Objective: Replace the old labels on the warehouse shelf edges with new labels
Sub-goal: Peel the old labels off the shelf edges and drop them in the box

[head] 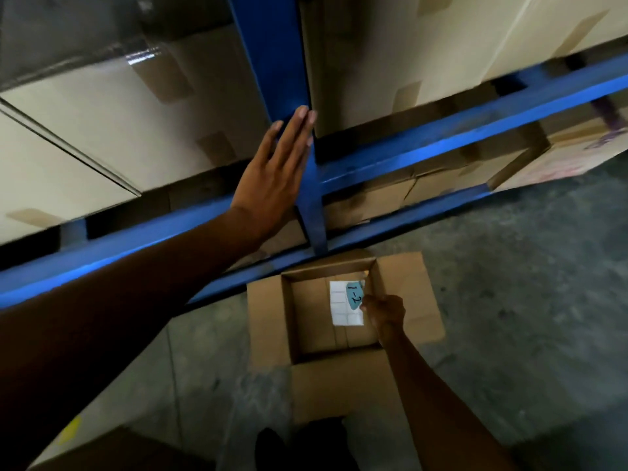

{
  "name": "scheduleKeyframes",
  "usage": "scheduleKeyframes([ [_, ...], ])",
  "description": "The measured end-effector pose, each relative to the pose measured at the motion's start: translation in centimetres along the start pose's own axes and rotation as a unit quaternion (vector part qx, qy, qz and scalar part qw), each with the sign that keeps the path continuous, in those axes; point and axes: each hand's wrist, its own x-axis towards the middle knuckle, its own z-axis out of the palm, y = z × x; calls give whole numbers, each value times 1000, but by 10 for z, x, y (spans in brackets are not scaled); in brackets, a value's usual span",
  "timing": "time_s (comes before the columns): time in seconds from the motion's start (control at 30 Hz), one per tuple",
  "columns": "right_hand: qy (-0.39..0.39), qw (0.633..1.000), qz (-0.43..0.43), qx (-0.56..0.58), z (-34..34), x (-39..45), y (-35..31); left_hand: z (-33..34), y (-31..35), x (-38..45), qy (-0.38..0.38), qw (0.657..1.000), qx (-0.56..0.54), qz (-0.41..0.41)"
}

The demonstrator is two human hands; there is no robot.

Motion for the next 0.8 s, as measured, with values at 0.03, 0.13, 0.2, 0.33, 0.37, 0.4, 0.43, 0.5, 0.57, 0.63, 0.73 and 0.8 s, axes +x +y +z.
scheduleKeyframes([
  [0.03,5,1000,4,9,3,0,2,0,0,-1,-1,1000,2,0],
  [0.13,7,1000,-8,28,12,1,4,1,2,-1,-4,1000,-7,3],
  [0.2,-8,999,-16,37,15,0,2,1,2,-1,-4,1000,-7,4],
  [0.33,-45,997,-30,52,11,3,-2,0,1,-2,-9,1000,-9,1],
  [0.37,-58,997,-32,45,10,4,-5,0,0,-2,-11,1000,-7,2],
  [0.4,-64,997,-34,34,7,5,-5,0,-1,-2,-12,1000,-6,5],
  [0.43,-67,997,-36,22,6,8,-6,0,-1,-2,-12,1000,-2,9],
  [0.5,-64,997,-40,17,1,11,-4,-2,-2,-2,-12,1000,4,16],
  [0.57,-43,998,-36,18,-2,13,-2,-3,-3,-3,-13,1000,6,20],
  [0.63,-16,999,-17,34,-7,13,3,-6,-5,-4,-21,1000,-6,19],
  [0.73,-15,998,-3,54,-15,7,3,-13,-8,-4,-62,996,-59,33],
  [0.8,-4,999,-24,43,-19,0,-4,-20,-10,-10,-106,984,-132,47],
])
